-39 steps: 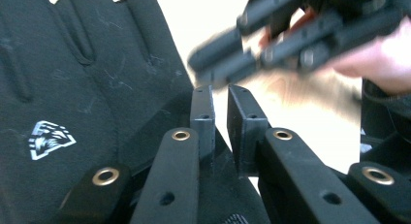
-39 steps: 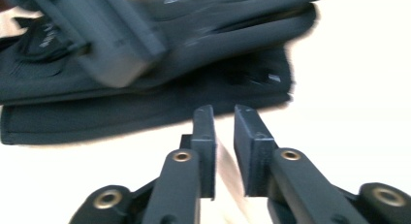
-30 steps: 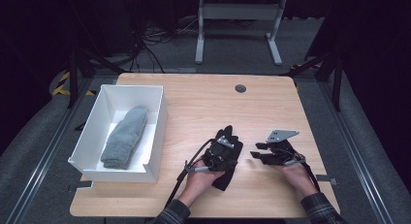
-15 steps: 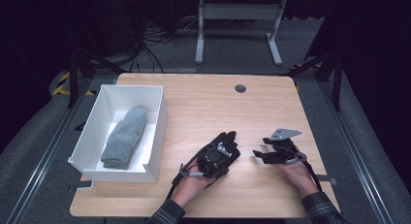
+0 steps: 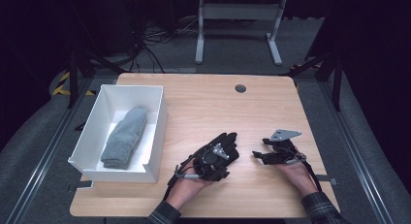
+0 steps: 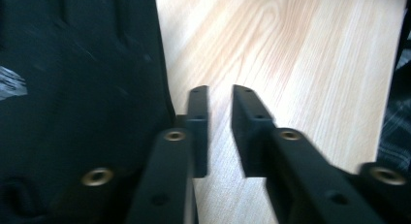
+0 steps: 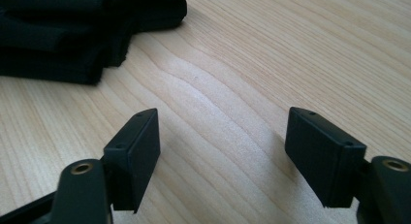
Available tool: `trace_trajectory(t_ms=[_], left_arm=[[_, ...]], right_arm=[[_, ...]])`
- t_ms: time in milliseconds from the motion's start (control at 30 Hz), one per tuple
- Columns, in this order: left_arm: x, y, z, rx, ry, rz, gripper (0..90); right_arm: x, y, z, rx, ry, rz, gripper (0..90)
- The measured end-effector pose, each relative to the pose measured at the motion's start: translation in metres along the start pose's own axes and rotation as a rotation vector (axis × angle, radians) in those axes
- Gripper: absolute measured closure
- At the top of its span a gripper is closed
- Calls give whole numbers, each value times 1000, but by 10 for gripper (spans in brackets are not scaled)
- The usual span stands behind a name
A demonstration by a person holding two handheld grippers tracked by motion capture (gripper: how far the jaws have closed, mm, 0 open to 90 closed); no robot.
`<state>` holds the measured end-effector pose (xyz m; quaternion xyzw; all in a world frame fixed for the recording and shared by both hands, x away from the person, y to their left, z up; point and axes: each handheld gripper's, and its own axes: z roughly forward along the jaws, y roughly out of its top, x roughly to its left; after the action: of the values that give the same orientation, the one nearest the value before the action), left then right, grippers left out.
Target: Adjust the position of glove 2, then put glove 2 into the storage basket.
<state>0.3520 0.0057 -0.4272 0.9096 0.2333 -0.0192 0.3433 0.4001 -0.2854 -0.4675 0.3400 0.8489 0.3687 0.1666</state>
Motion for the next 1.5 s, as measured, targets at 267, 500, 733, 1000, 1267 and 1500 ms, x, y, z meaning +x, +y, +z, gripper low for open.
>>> trace_trajectory(t_ms=[267, 500, 733, 1000, 1267, 1500], left_arm=[[19, -2, -23, -74, 73, -2, 346], [43, -6, -16, -63, 135, -43, 160], [50, -3, 1, -30, 168, -32, 143], [53, -4, 15, 26, 179, -21, 142], [54, -6, 18, 26, 192, -32, 140], [57, -7, 19, 25, 162, -59, 168]], right_arm=[[-1, 0, 1, -3, -11, 9, 242], [-1, 0, 1, -2, -12, 8, 240], [-1, 0, 1, -2, -12, 8, 240], [-1, 0, 1, -2, -12, 8, 239], [-1, -1, 1, -2, -12, 8, 240], [-1, 0, 1, -2, -12, 10, 240]])
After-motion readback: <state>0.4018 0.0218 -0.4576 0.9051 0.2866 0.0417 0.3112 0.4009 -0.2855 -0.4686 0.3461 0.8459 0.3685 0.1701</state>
